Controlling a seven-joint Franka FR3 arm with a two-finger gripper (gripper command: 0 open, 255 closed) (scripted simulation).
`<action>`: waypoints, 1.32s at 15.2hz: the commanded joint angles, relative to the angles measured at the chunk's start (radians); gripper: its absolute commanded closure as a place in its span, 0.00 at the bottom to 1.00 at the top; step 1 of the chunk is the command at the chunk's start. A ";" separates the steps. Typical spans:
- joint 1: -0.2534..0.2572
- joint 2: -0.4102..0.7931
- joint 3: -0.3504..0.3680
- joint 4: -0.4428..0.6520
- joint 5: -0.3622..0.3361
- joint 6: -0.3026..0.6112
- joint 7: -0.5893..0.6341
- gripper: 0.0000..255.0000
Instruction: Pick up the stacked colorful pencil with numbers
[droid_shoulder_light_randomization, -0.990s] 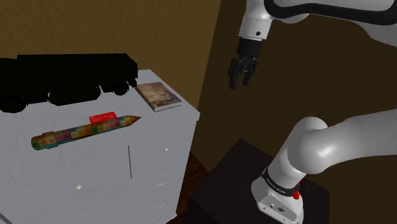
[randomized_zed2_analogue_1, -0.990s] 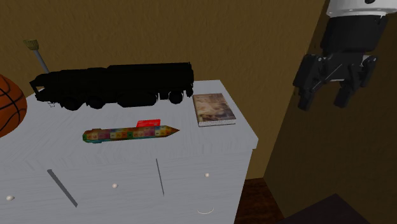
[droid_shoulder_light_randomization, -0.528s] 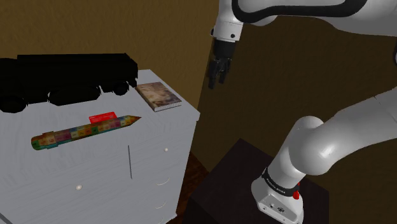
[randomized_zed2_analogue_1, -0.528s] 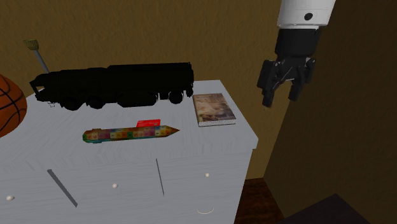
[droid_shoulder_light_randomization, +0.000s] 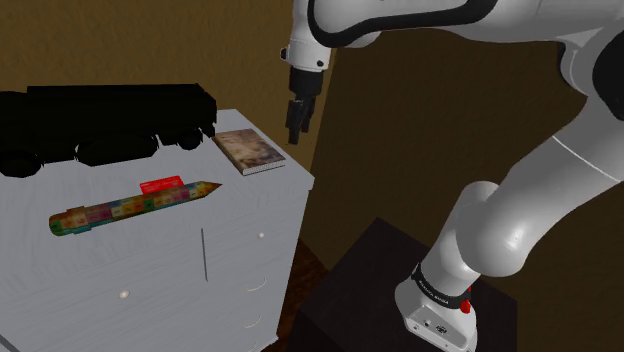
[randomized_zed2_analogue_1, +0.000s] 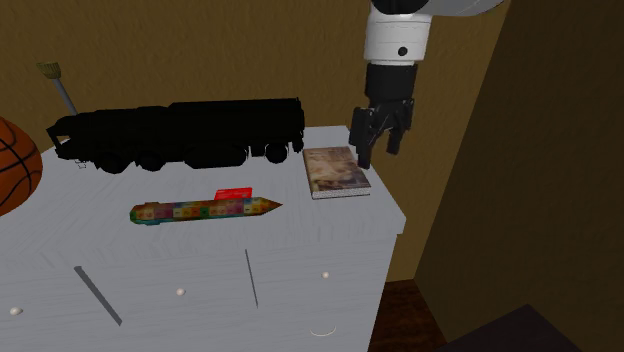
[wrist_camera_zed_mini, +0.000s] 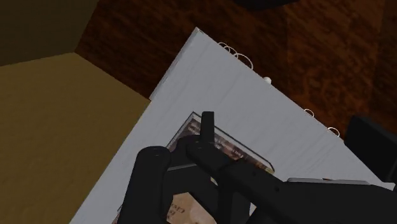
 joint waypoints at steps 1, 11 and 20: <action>0.021 0.068 0.015 0.052 -0.001 0.024 -0.040 0.00; 0.108 0.361 0.097 0.311 -0.040 0.092 -0.225 0.00; 0.202 0.596 0.178 0.557 -0.113 0.107 -0.367 0.00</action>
